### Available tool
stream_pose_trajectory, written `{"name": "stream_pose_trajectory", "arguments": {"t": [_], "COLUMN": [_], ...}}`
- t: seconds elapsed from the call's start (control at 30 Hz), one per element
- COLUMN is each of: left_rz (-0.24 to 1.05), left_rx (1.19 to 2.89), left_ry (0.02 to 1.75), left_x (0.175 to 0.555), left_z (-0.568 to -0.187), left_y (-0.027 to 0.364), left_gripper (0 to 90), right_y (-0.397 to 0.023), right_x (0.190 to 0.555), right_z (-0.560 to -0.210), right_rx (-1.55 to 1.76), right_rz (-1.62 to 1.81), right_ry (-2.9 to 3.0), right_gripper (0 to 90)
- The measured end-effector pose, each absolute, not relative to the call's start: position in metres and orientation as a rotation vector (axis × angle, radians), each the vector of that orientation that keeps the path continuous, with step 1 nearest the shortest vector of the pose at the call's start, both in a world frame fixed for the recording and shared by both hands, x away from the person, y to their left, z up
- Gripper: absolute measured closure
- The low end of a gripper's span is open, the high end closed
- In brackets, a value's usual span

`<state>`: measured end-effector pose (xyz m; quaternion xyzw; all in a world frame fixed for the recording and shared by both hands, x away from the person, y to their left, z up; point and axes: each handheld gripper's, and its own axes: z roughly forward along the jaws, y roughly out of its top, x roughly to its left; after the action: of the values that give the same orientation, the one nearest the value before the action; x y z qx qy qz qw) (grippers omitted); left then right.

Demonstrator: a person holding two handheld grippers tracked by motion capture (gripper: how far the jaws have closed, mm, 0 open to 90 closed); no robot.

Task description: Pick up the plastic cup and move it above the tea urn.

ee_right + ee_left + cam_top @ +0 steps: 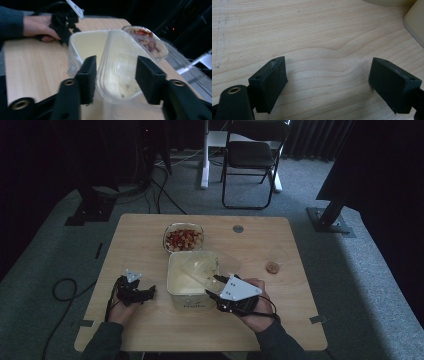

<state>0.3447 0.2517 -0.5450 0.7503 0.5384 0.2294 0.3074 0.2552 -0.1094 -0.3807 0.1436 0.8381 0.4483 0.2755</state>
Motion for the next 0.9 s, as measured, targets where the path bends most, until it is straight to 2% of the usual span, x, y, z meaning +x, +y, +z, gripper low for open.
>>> {"name": "stream_pose_trajectory", "arguments": {"t": [0.2,0.57,0.7,0.9], "left_rz": [0.607,0.606,0.606,0.606], "left_rx": [1.986,1.988,1.988,1.988], "left_ry": [1.423,1.423,1.423,1.423], "left_x": [0.345,0.345,0.345,0.345], "left_z": [-0.545,-0.545,-0.545,-0.545], "left_y": [0.252,0.252,0.252,0.252], "left_gripper": [15.2,15.2,15.2,15.2], "right_y": [-0.118,-0.131,-0.140,-0.165], "right_x": [0.249,0.256,0.262,0.279], "right_z": [-0.374,-0.377,-0.387,-0.421], "right_rx": [0.384,0.469,0.533,0.724], "right_rz": [1.291,1.319,1.287,1.261], "right_ry": [2.197,2.165,2.164,2.179], "right_gripper": [44.8,44.6,44.7,44.9]}}
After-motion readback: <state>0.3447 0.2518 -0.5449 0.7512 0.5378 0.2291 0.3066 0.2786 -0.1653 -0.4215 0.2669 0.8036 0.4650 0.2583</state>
